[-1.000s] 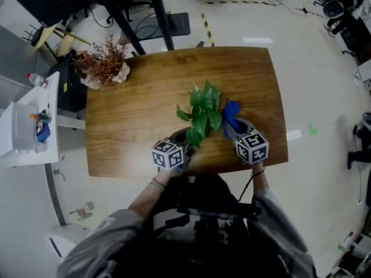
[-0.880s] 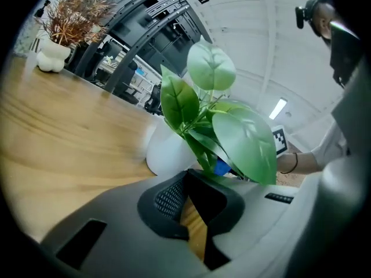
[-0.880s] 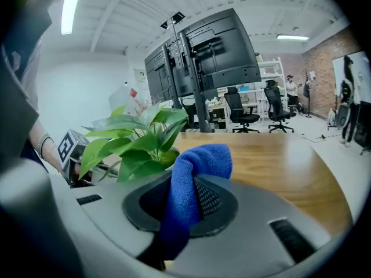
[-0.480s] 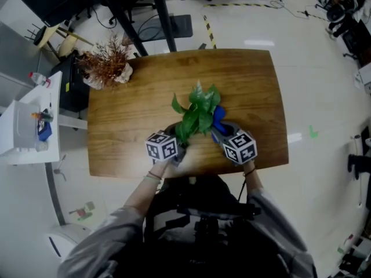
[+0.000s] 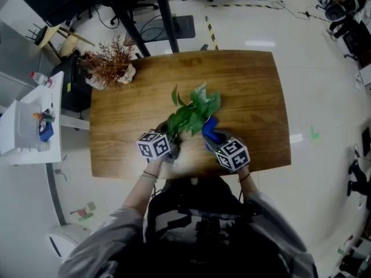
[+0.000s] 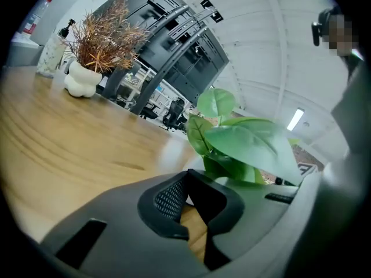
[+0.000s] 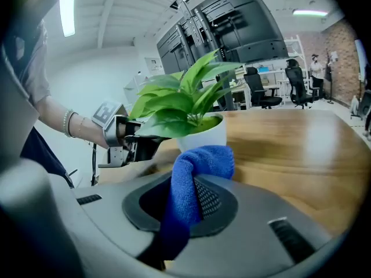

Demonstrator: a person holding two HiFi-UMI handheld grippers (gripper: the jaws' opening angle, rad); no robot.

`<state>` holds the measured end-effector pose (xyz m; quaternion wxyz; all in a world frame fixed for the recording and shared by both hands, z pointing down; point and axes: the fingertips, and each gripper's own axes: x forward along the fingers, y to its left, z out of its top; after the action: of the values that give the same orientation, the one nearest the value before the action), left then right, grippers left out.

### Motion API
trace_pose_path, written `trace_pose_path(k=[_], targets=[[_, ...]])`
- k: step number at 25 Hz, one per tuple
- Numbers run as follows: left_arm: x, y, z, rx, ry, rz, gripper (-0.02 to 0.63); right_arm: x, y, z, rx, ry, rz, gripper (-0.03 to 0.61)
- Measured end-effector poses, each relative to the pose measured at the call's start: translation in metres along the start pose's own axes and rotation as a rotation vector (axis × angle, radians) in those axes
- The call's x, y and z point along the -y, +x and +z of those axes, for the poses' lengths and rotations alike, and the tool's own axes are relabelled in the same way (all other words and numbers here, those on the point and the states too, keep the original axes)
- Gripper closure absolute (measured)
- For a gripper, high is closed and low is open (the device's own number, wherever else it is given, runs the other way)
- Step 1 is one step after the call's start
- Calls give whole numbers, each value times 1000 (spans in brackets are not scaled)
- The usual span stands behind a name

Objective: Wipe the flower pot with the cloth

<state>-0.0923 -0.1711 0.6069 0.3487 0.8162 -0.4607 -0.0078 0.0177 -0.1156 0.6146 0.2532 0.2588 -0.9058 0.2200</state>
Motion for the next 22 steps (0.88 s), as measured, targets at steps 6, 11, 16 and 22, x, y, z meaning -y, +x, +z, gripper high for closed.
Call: trace_pose_path(k=[6,11,16,22], targets=[[33,-1,-36,-86,19,-88,609,54,-31,21,56,21,-121,523],[48,9,-47,-102,2,-116,609,73,-20,53,67,-61,-110,523],[41,14,-36,-91,-4,-118,609,65,-1,67,41,-118,-31,523],[10,6,-16,-73,4,-76,609,45,14,43,0,-77,-10,523]])
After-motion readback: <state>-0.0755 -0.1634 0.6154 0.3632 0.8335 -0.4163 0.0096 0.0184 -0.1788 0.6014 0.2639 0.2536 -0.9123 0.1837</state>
